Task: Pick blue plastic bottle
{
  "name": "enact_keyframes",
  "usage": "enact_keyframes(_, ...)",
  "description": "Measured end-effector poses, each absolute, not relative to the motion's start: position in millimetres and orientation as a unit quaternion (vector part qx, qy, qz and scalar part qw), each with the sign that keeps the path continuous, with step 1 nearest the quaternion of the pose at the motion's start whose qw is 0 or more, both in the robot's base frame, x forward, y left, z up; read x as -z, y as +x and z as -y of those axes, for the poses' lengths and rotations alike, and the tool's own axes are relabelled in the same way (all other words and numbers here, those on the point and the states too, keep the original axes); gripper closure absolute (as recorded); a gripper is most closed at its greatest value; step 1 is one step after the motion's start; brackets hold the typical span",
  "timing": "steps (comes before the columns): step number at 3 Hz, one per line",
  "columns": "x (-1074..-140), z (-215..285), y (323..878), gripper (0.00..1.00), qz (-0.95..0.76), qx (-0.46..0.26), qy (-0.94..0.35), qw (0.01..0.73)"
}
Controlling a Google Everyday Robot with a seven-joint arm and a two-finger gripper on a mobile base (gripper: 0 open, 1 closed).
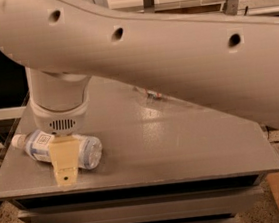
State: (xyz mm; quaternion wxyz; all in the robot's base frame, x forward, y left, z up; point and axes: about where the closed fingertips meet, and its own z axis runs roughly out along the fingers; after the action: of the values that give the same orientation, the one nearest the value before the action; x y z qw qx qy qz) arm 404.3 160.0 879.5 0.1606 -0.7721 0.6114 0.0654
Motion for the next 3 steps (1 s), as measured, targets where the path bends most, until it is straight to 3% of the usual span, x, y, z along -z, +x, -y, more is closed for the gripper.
enact_keyframes(2, -854, -181, 403, 0.0, -0.603, -0.063, -0.782, 0.144)
enact_keyframes(3, -849, -188, 405, 0.16, -0.599, -0.066, -0.786, 0.139)
